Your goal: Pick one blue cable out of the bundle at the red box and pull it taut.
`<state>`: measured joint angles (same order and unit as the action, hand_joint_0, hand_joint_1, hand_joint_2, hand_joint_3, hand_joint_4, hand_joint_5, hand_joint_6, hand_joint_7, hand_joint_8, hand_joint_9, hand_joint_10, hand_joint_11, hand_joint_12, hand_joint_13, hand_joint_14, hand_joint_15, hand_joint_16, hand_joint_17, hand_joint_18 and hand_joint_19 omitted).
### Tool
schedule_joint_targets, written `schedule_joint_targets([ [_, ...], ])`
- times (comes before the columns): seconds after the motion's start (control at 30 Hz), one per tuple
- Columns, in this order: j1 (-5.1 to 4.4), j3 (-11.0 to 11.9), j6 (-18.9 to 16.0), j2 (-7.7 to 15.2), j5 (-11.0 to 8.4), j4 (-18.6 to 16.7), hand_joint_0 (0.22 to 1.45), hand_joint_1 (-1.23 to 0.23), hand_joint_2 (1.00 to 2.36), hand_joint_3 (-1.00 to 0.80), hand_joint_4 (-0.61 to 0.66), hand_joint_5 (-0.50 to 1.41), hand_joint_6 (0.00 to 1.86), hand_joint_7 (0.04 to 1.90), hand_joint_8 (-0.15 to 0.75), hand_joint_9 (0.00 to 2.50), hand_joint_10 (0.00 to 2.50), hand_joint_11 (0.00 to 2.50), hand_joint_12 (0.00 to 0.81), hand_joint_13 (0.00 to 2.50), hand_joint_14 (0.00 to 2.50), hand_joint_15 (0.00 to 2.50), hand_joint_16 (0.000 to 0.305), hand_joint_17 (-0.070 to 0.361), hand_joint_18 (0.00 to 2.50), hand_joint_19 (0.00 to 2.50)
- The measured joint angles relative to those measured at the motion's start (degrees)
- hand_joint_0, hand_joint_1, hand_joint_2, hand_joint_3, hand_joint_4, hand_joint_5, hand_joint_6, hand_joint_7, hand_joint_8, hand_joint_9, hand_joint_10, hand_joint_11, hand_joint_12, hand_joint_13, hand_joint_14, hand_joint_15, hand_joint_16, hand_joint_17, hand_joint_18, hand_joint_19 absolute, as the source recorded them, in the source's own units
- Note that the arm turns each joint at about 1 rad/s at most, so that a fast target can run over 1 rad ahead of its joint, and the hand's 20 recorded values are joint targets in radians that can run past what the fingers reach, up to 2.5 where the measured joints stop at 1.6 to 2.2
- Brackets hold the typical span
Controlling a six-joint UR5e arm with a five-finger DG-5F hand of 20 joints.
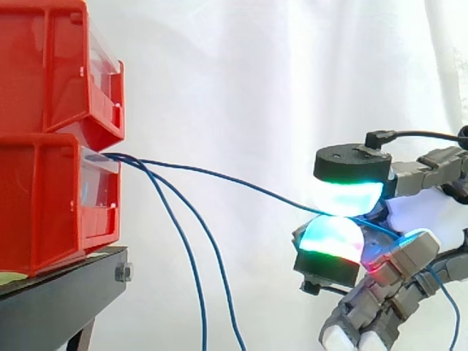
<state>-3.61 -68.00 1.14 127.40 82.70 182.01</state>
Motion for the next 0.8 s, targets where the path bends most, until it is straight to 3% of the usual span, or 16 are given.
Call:
schedule_joint_targets([
  [0.8,0.0,0.0,0.0,0.0,0.0,0.0,0.65,-0.79,1.02,-0.11,0.0,-0.15,0.94,1.08,0.351,1.05,0.39,1.35,0.314,0.65,0.01,0.39,0.053,0.119,0.62,0.34],
])
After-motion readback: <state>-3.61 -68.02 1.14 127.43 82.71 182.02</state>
